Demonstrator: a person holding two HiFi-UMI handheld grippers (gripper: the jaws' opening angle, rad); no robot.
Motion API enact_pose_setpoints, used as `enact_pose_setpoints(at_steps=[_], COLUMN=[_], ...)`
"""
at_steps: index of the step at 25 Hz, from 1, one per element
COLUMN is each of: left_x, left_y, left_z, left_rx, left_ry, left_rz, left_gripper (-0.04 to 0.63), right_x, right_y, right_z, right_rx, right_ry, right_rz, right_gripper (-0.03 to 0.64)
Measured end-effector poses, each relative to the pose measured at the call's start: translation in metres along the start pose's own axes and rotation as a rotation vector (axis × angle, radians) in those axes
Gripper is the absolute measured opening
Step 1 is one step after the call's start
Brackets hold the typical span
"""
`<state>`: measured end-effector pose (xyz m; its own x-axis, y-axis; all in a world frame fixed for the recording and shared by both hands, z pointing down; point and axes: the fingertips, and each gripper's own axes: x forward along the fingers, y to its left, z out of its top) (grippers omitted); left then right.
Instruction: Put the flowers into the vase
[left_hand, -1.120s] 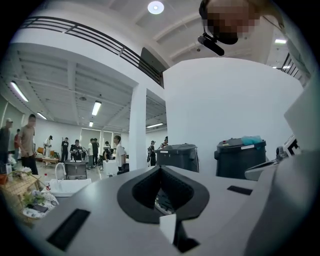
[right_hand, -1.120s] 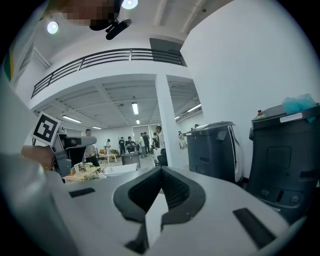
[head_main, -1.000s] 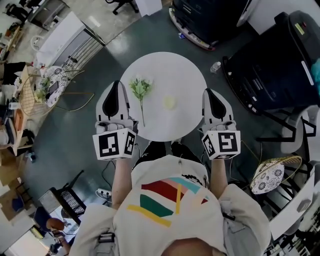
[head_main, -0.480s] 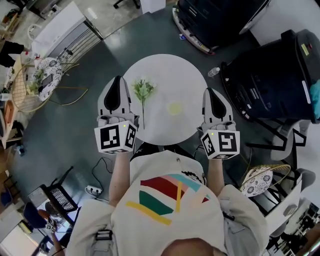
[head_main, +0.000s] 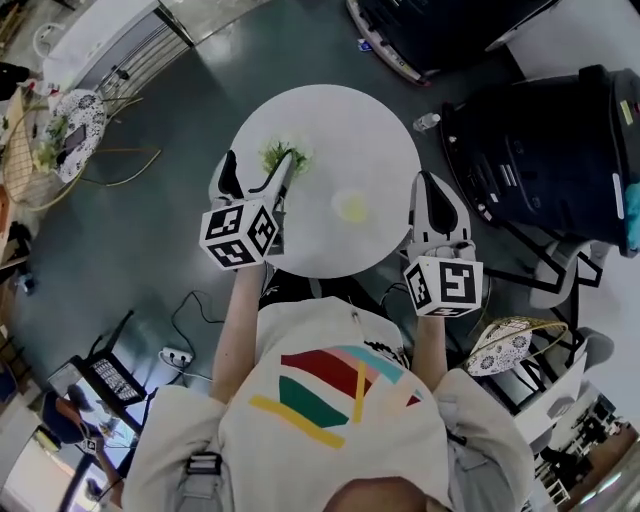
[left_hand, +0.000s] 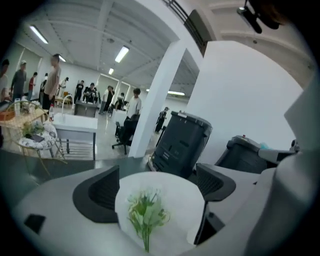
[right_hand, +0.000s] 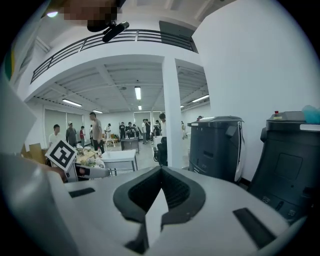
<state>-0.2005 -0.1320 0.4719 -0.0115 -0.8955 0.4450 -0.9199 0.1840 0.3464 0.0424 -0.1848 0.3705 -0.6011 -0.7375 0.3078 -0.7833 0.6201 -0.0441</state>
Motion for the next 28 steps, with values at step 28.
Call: enact_pose_setpoints(at_steps=[28], left_x=[0.106], left_y=[0.037], left_z=[-0.166], left_rx=[0.07], left_ry=[0.587], left_rz=[-0.021], left_gripper=[0.452], right_x=[-0.021], right_y=[-0.012], right_z=[-0.056], right_rx=[0.042], right_ry=[0.144], right_rz=[-0.151], right_gripper=[0.009])
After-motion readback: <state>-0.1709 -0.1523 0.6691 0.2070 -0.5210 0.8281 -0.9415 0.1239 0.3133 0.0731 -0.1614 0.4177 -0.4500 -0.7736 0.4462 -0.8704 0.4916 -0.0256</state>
